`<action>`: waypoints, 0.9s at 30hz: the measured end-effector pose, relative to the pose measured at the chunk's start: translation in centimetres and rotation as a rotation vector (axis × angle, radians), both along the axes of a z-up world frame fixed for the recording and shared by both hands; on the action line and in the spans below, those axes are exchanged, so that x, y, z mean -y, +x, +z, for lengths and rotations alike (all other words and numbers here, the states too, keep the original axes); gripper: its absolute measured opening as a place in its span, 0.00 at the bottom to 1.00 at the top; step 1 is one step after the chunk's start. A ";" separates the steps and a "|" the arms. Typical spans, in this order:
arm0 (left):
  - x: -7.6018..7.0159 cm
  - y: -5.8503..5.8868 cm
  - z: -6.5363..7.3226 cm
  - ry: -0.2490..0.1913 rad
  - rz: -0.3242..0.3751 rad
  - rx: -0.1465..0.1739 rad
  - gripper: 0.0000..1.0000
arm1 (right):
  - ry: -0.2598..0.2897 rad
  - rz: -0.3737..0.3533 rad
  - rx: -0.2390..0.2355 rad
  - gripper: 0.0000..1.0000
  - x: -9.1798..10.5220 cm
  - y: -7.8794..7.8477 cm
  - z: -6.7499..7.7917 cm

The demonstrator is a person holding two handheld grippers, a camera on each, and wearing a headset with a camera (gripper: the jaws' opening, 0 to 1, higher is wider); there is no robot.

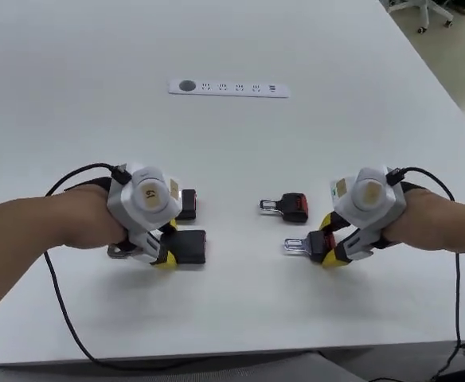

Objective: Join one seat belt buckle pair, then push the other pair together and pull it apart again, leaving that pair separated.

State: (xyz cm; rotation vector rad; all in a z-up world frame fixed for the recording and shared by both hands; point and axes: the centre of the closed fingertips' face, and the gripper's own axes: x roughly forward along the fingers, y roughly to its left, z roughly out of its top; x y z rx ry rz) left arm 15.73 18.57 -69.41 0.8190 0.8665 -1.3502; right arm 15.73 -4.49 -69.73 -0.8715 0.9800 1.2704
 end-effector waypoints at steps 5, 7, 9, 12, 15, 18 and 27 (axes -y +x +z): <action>-0.1 0.1 -0.1 0.012 -0.005 0.001 0.33 | -0.004 0.000 0.003 0.33 -0.1 0.1 0.0; -0.1 0.0 0.0 0.015 -0.004 0.002 0.33 | -0.008 0.004 0.009 0.33 -0.5 0.1 0.0; -0.1 0.0 0.0 0.016 -0.003 0.002 0.33 | -0.005 0.003 0.012 0.33 -1.0 -0.1 0.1; -0.1 0.1 -0.1 0.016 -0.003 0.001 0.33 | 0.004 0.010 0.019 0.33 -1.8 -0.2 0.2; -0.1 0.2 -0.2 0.021 -0.003 0.001 0.33 | 0.012 0.016 0.019 0.33 -2.5 -0.1 0.1; 0.0 0.0 -0.1 0.023 -0.001 0.001 0.33 | 0.025 0.006 0.015 0.33 -3.3 -0.3 0.1; 0.0 0.1 -0.2 0.024 0.002 0.001 0.33 | 0.072 -0.019 0.014 0.33 -5.5 0.0 0.1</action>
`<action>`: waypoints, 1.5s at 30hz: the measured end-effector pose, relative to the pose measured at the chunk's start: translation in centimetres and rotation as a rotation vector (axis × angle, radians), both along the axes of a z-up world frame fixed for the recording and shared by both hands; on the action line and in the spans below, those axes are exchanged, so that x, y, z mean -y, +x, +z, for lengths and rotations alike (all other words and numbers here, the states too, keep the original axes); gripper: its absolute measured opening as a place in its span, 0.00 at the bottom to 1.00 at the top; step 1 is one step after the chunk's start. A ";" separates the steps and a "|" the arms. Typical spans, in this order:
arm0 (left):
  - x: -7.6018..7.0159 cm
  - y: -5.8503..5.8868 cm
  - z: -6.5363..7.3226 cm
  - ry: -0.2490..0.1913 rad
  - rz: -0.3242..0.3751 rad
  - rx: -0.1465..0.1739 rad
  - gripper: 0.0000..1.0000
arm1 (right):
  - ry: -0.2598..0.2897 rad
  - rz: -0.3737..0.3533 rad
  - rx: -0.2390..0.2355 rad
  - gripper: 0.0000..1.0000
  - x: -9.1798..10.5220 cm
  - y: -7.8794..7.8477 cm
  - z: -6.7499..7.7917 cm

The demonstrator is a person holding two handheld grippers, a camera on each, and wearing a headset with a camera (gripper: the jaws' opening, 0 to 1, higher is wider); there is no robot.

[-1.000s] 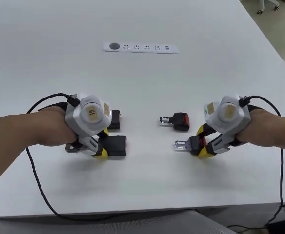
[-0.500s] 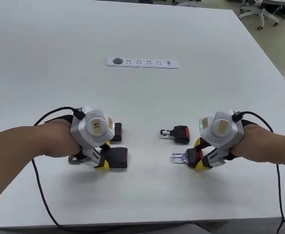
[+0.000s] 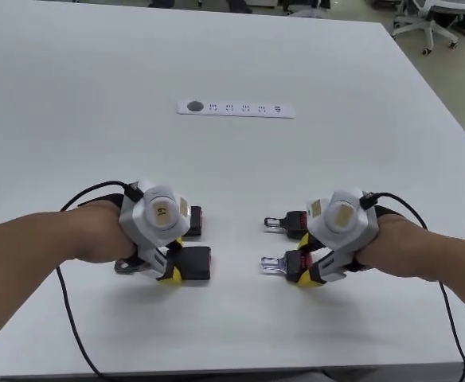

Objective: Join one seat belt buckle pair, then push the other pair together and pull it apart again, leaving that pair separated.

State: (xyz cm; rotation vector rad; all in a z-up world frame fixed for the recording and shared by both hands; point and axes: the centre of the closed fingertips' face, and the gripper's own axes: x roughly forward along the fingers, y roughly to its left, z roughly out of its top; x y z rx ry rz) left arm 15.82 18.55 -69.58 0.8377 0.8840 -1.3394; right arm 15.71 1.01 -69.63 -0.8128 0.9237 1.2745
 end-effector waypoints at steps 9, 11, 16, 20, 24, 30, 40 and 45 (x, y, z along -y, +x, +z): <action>0.0 0.0 0.0 0.002 0.002 -0.001 0.33 | 0.049 0.002 0.008 0.33 -3.4 -0.8 0.3; 0.0 0.0 0.0 0.003 0.002 0.000 0.33 | 0.060 0.002 0.008 0.33 -4.0 -0.4 0.2; 0.0 -0.1 0.1 0.007 0.002 -0.001 0.33 | 0.069 0.010 0.010 0.33 -6.0 -0.2 0.2; 0.0 -0.1 0.1 0.009 0.006 -0.001 0.33 | 0.063 0.022 0.013 0.33 -6.9 -0.3 0.3; 0.0 -0.1 0.1 0.012 0.007 -0.001 0.33 | 0.061 0.026 0.015 0.33 -7.4 -0.3 0.3; -0.1 0.0 0.0 0.011 0.007 -0.002 0.33 | 0.062 0.032 0.017 0.33 -7.8 -0.3 0.2; 0.0 -0.2 0.2 0.010 0.007 -0.003 0.33 | 0.056 0.052 0.033 0.33 -8.3 -0.5 0.3; 0.0 -0.1 0.1 0.012 0.004 -0.002 0.33 | 0.062 0.050 0.026 0.33 -8.4 -0.4 0.3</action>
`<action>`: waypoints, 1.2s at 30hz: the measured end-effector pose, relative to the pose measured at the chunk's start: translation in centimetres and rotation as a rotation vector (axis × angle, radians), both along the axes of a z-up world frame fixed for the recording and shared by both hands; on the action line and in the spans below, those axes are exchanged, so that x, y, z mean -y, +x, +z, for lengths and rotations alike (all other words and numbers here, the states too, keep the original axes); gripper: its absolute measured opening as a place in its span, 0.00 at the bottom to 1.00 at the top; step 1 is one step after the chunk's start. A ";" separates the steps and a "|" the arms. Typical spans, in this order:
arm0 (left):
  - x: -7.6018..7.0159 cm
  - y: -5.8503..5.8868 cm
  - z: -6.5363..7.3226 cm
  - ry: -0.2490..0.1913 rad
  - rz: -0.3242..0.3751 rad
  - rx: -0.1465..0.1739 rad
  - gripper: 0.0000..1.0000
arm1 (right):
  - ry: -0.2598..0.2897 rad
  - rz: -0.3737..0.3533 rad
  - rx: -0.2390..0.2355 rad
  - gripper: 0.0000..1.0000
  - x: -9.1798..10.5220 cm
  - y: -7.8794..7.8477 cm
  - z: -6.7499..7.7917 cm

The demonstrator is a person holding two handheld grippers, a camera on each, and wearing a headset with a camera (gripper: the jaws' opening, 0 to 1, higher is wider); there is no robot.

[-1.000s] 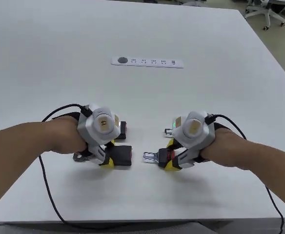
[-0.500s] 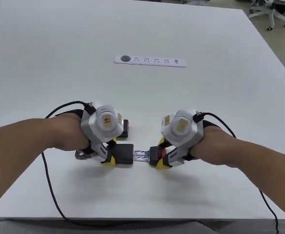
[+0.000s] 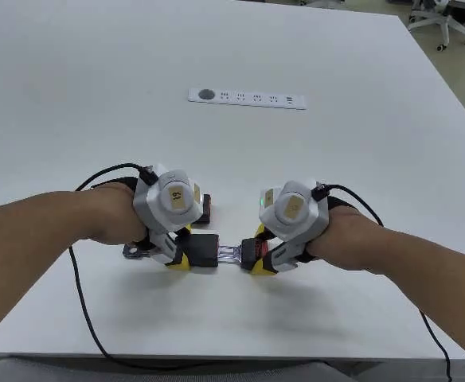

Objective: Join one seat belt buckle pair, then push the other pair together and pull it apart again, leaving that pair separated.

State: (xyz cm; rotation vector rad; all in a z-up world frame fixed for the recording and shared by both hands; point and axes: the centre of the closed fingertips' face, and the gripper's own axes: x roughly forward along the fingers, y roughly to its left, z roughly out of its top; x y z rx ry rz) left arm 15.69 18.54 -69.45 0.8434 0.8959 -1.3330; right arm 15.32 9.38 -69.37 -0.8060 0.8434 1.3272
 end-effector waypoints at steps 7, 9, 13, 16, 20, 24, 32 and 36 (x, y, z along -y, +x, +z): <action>0.0 -0.1 0.1 0.005 0.004 0.002 0.33 | 0.019 0.005 0.007 0.33 -0.7 -0.1 0.2; 0.0 -0.1 0.1 0.004 0.003 0.003 0.33 | 0.026 0.004 0.011 0.33 -1.1 0.0 0.2; 0.0 -0.1 0.0 0.000 -0.003 0.002 0.33 | 0.049 -0.005 0.005 0.33 -1.3 0.1 0.1; 0.0 0.0 0.0 0.001 -0.008 0.001 0.33 | 0.059 -0.012 -0.001 0.33 -1.3 0.1 0.1; 0.0 0.0 0.0 -0.008 -0.021 0.005 0.33 | 0.058 0.007 0.001 0.32 -1.5 0.1 0.1; 0.0 0.1 -0.1 -0.012 -0.023 0.004 0.32 | 0.059 0.018 -0.001 0.31 -1.8 0.4 0.0; -0.1 0.1 -0.1 -0.011 -0.023 0.001 0.32 | 0.058 0.032 0.008 0.30 -2.1 0.3 0.2; -0.1 0.2 -0.1 -0.016 -0.024 0.001 0.32 | 0.055 0.030 0.006 0.30 -2.2 0.3 0.1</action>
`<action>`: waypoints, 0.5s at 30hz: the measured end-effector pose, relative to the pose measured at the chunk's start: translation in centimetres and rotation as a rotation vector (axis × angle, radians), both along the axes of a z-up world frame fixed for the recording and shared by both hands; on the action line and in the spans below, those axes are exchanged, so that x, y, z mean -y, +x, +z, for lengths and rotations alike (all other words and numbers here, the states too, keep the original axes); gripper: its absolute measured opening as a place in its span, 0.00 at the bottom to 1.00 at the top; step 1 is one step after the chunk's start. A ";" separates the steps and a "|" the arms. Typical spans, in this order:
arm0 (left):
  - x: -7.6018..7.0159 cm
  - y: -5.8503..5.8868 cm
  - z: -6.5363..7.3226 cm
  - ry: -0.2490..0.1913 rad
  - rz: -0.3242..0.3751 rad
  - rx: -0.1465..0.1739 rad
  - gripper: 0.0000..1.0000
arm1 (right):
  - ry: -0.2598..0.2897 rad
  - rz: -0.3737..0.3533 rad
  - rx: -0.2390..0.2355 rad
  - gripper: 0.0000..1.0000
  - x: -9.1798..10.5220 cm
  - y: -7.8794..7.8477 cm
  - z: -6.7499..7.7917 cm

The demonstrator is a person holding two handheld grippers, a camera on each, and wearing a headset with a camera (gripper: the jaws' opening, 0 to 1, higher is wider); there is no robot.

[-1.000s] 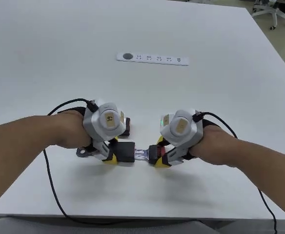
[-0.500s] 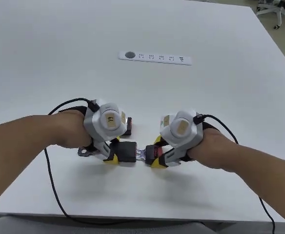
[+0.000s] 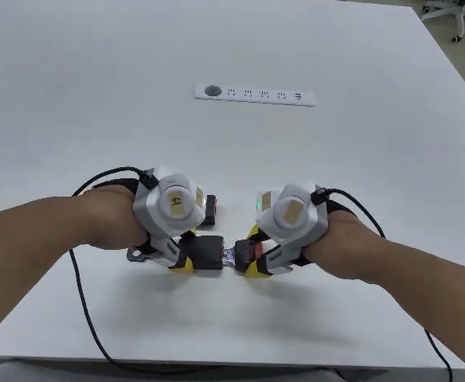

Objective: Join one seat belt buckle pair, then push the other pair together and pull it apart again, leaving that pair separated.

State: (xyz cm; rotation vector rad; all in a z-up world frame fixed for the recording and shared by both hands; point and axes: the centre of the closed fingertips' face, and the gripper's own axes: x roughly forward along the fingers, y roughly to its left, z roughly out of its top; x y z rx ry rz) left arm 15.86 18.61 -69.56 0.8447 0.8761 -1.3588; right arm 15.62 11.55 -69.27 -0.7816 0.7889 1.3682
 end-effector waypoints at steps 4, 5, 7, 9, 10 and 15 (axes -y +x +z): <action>0.0 -0.1 0.0 0.003 0.001 0.000 0.32 | -0.012 0.000 0.008 0.30 -0.2 0.1 -0.1; 0.0 -0.1 0.0 0.004 0.000 0.000 0.32 | -0.018 0.003 0.012 0.30 -0.2 0.0 -0.1; 0.1 -0.2 0.1 0.007 0.000 0.000 0.32 | -0.025 0.007 0.016 0.30 -0.4 0.0 -0.1; 0.1 -0.1 0.0 0.008 -0.003 0.001 0.32 | -0.020 0.004 0.013 0.30 -0.7 0.1 -0.1; 0.0 -0.1 0.0 0.008 -0.002 0.001 0.32 | -0.025 0.007 0.013 0.30 -1.0 0.1 -0.2; 0.0 -0.1 0.0 -0.002 0.001 0.000 0.32 | -0.017 0.009 -0.008 0.30 -0.9 -0.1 0.0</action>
